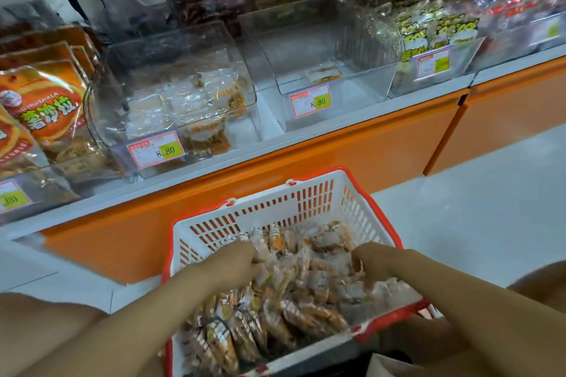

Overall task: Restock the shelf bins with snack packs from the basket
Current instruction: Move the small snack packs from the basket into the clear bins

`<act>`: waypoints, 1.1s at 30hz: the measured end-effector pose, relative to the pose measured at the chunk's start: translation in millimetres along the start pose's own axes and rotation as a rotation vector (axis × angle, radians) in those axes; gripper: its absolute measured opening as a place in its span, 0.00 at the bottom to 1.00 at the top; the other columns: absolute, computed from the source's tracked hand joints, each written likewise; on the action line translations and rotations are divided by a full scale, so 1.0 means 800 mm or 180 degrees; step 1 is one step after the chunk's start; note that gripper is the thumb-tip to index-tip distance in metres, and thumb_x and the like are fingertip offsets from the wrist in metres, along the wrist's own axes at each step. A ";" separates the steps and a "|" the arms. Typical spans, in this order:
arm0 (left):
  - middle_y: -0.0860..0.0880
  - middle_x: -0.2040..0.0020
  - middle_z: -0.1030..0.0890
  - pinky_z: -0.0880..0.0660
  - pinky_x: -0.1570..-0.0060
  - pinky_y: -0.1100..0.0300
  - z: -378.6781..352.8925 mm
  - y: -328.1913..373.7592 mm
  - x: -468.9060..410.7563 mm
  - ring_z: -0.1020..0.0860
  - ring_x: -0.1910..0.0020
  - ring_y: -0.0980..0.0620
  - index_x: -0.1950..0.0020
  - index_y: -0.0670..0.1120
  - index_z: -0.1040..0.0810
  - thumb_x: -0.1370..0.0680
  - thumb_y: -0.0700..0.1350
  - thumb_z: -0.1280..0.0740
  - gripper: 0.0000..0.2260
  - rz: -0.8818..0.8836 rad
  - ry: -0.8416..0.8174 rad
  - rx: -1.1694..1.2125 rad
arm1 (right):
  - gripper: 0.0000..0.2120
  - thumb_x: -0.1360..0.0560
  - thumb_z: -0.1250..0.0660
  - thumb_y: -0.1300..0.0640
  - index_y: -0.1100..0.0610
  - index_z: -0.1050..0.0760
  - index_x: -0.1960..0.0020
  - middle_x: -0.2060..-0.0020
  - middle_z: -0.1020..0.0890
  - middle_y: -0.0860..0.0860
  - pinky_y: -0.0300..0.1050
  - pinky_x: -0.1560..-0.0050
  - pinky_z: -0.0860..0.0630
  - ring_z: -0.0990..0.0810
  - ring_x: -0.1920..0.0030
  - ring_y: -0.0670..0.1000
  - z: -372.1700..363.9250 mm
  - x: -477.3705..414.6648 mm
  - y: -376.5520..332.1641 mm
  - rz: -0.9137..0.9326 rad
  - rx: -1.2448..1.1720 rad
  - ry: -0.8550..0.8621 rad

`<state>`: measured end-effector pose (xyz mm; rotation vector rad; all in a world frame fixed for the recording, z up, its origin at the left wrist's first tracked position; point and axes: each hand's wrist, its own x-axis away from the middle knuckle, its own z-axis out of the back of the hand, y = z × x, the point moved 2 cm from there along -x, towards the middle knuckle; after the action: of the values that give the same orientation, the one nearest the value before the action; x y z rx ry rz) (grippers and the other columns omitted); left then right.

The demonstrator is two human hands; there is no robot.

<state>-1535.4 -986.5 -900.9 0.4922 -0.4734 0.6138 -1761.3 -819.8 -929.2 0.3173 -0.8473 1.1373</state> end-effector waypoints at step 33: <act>0.53 0.79 0.32 0.32 0.74 0.65 0.274 0.039 0.072 0.33 0.78 0.59 0.71 0.40 0.30 0.33 0.53 0.25 0.21 -0.0925 0.2546 0.1768 | 0.28 0.34 0.23 0.50 0.49 0.29 0.37 0.45 0.28 0.44 0.37 0.46 0.37 0.33 0.43 0.46 0.284 0.130 -0.172 0.1851 -0.0144 0.3482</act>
<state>-1572.8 -1062.9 -689.0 0.7677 0.5386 0.6024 -1719.6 -949.3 -678.3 -0.6085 0.0392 1.5630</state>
